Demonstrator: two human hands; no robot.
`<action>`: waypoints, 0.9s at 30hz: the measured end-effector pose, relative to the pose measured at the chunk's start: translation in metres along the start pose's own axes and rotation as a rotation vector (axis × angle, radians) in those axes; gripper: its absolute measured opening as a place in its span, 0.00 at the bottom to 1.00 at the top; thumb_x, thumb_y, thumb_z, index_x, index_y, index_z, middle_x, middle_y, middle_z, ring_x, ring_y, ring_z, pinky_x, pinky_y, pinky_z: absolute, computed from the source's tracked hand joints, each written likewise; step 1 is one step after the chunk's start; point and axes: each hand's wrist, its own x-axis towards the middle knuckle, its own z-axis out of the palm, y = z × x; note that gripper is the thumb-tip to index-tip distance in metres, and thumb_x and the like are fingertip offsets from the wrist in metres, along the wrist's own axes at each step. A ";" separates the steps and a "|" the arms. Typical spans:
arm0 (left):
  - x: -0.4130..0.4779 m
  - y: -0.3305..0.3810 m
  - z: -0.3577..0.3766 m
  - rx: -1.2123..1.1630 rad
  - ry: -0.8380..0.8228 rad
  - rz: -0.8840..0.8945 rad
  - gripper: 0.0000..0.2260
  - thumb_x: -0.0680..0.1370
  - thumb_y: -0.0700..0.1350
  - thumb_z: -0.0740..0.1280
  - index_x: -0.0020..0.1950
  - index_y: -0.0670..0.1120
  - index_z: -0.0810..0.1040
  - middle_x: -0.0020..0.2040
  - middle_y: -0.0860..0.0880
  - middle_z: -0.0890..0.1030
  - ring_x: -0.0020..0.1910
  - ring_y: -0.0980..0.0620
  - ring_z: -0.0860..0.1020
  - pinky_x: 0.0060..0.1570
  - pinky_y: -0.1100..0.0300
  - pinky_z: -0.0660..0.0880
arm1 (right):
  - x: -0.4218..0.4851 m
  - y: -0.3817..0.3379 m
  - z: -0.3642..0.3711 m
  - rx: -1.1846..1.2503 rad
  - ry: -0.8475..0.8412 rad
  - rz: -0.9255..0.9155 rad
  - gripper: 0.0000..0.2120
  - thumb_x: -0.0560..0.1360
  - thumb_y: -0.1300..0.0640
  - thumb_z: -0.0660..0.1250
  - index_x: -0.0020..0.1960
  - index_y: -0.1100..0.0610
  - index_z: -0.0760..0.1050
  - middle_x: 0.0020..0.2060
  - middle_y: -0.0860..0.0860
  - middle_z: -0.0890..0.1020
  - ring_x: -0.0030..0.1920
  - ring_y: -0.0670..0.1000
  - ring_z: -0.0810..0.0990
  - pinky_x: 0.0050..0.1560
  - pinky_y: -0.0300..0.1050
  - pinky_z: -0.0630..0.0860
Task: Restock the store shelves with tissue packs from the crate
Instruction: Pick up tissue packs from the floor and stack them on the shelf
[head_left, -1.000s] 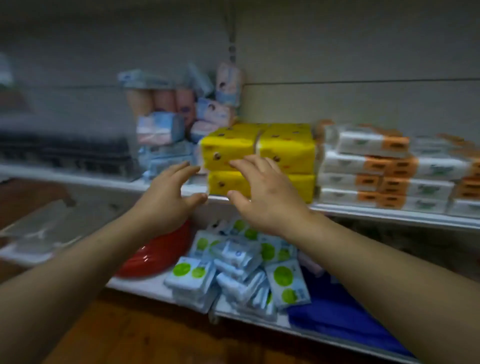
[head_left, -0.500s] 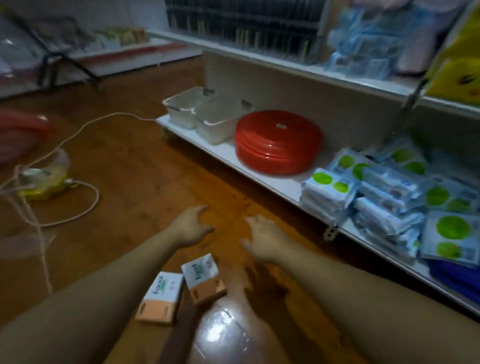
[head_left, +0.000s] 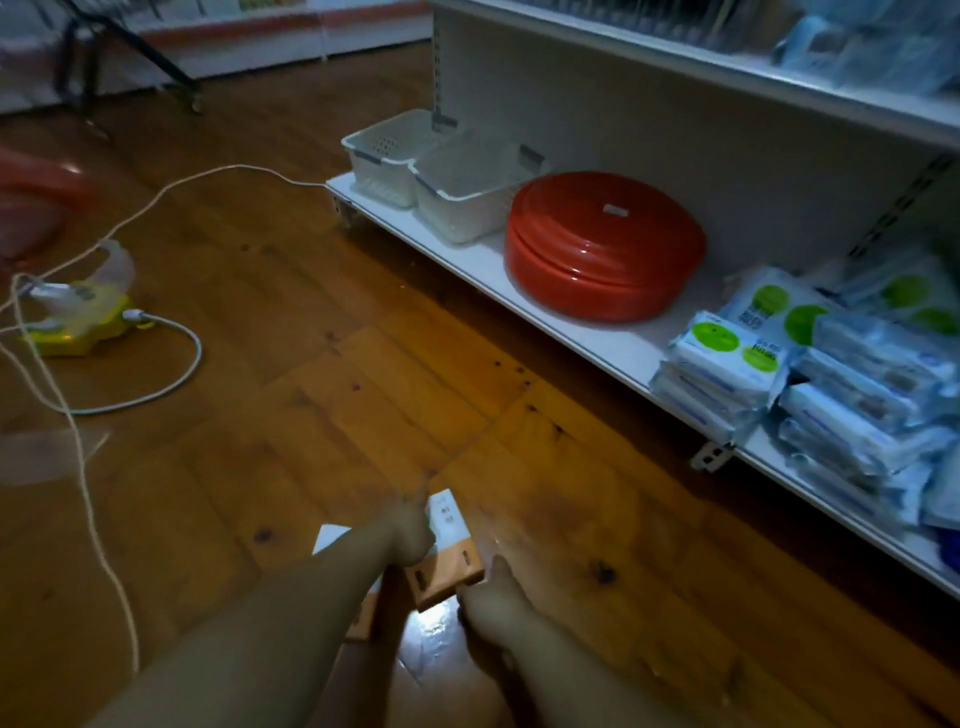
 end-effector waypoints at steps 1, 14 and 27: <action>0.002 0.001 0.003 -0.022 -0.015 -0.012 0.30 0.79 0.43 0.61 0.76 0.38 0.49 0.70 0.38 0.67 0.67 0.43 0.68 0.62 0.59 0.65 | 0.000 0.000 -0.001 0.059 -0.030 0.014 0.35 0.68 0.53 0.60 0.73 0.53 0.56 0.52 0.54 0.75 0.45 0.53 0.72 0.33 0.40 0.69; -0.037 0.110 -0.063 -0.879 0.339 0.341 0.16 0.75 0.32 0.64 0.58 0.45 0.67 0.53 0.45 0.77 0.53 0.46 0.78 0.53 0.50 0.77 | -0.057 -0.104 -0.128 0.019 0.539 -0.754 0.30 0.76 0.64 0.63 0.75 0.51 0.57 0.71 0.52 0.65 0.69 0.51 0.66 0.58 0.29 0.59; -0.177 0.240 -0.156 -1.146 0.646 0.868 0.18 0.77 0.37 0.64 0.49 0.62 0.70 0.53 0.49 0.79 0.52 0.51 0.80 0.53 0.51 0.79 | -0.212 -0.190 -0.248 0.185 0.746 -1.415 0.20 0.75 0.61 0.67 0.61 0.46 0.64 0.49 0.38 0.76 0.48 0.33 0.77 0.45 0.27 0.73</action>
